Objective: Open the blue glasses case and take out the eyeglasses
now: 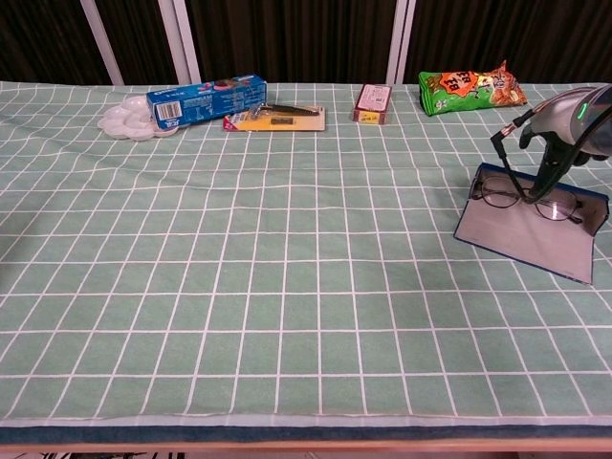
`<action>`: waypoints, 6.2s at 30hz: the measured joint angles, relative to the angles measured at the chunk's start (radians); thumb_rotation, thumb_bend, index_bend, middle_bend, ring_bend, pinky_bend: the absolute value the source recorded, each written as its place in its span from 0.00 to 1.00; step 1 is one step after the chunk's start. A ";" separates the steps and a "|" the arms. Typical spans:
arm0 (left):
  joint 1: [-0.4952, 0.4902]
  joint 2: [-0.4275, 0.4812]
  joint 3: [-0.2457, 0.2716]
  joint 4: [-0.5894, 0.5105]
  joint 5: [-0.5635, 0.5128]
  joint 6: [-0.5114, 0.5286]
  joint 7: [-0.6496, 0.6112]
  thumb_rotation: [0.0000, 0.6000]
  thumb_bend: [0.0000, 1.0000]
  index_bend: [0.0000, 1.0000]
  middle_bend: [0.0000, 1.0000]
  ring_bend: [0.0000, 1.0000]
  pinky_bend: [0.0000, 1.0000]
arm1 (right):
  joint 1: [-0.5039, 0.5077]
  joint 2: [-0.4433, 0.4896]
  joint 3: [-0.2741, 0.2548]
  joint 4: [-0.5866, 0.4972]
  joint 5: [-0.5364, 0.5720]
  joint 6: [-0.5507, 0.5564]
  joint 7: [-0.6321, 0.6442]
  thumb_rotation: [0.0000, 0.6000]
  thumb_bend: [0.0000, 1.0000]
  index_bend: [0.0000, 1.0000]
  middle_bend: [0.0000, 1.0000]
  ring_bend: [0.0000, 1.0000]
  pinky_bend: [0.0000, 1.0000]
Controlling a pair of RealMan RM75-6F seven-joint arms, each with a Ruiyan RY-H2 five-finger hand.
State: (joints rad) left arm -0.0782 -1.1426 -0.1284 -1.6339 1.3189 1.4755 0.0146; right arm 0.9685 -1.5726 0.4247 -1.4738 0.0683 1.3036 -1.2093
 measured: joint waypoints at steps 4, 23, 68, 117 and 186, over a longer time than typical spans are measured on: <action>0.000 0.000 0.000 0.000 0.000 -0.001 0.004 1.00 0.01 0.00 0.00 0.00 0.00 | -0.001 -0.009 0.002 0.020 0.015 -0.020 -0.004 1.00 0.45 0.14 0.99 1.00 0.98; -0.004 -0.003 0.001 0.003 0.001 -0.006 0.012 1.00 0.01 0.00 0.00 0.00 0.00 | -0.009 -0.044 -0.021 -0.043 -0.031 -0.045 0.046 1.00 0.45 0.20 0.99 1.00 0.98; -0.001 -0.041 -0.003 0.057 0.021 0.041 0.073 1.00 0.01 0.00 0.00 0.00 0.00 | -0.065 0.081 -0.081 -0.103 -0.226 -0.135 0.260 1.00 0.44 0.39 0.99 1.00 0.98; 0.001 -0.057 -0.008 0.085 0.039 0.055 0.066 1.00 0.01 0.00 0.00 0.00 0.00 | -0.081 0.054 -0.125 0.025 -0.187 -0.193 0.332 1.00 0.49 0.45 0.99 1.00 0.98; -0.007 -0.037 0.000 0.073 0.066 0.033 -0.020 1.00 0.01 0.00 0.00 0.00 0.00 | 0.112 -0.209 0.072 0.073 -0.118 -0.063 0.322 1.00 0.51 0.58 0.99 1.00 0.98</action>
State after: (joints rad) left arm -0.0849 -1.1793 -0.1288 -1.5609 1.3852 1.5082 -0.0058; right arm 1.0807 -1.7816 0.4971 -1.4007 -0.0502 1.2403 -0.8870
